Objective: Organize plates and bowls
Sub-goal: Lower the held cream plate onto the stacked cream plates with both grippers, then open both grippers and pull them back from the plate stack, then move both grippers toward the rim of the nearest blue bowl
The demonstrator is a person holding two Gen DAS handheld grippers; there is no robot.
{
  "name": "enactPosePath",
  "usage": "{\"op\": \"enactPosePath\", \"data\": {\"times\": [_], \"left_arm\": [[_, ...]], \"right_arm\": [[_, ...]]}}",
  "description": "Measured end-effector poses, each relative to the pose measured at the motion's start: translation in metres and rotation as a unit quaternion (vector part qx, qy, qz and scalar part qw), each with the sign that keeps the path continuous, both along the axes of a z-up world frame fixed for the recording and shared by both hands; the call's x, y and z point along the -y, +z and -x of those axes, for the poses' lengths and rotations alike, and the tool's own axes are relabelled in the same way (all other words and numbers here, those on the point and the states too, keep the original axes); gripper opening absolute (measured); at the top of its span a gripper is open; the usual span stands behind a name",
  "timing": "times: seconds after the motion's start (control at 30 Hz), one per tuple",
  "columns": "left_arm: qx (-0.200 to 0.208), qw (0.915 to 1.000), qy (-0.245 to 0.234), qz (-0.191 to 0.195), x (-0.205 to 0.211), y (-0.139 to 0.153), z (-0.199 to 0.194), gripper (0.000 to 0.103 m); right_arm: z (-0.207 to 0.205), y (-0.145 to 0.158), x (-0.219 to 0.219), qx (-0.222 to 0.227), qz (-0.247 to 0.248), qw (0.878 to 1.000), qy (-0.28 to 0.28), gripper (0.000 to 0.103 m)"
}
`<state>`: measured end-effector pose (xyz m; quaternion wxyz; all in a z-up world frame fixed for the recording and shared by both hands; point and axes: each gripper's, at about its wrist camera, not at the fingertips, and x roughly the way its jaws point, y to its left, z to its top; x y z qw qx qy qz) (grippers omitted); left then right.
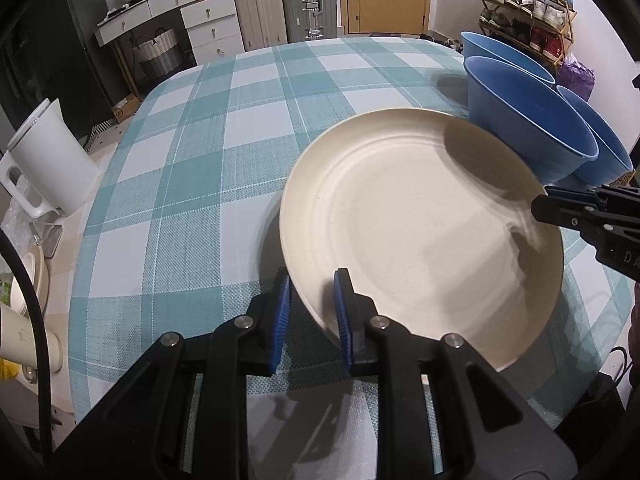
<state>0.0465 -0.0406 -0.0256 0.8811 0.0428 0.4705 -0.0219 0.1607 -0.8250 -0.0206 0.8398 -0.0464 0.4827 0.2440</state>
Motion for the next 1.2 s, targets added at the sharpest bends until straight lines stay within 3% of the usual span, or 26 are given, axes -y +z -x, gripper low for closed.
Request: {"op": "enactPosePath", "data": {"times": [0.17,0.23,0.33,0.43,0.5,0.73,0.93,1.2], "left_arm": [[-0.005,0.9999,0.003,0.013,-0.004,0.003,0.0,0.02],[-0.003,0.9998,0.005,0.021,-0.007,0.006,0.001,0.024],[0.003,0.9992,0.011,0.039,-0.013,0.013,0.004,0.044],[0.01,0.9974,0.02,0.068,-0.021,0.022,0.007,0.064],[0.018,0.9957,0.024,0.088,-0.027,0.03,0.009,0.074],[0.04,0.9954,0.0,0.087,-0.018,0.052,0.017,0.084],[0.056,0.9953,-0.012,0.078,-0.004,0.068,0.022,0.101],[0.071,0.9931,-0.017,0.092,0.008,0.09,0.025,0.102]], "right_arm": [[-0.002,-0.004,0.002,-0.015,-0.005,1.0,0.002,0.028],[-0.002,-0.003,0.002,-0.017,-0.01,1.0,0.006,0.048],[0.0,0.001,0.004,-0.014,-0.023,1.0,0.007,0.07],[0.0,0.005,0.007,-0.016,-0.029,0.999,0.004,0.08],[0.001,0.007,0.008,-0.022,-0.031,0.999,0.006,0.082],[0.013,0.017,0.014,-0.01,-0.046,0.999,0.013,0.1],[0.025,0.034,0.022,0.017,-0.046,0.999,0.013,0.102],[0.034,0.067,0.043,0.048,-0.064,0.997,-0.005,0.102]]}}
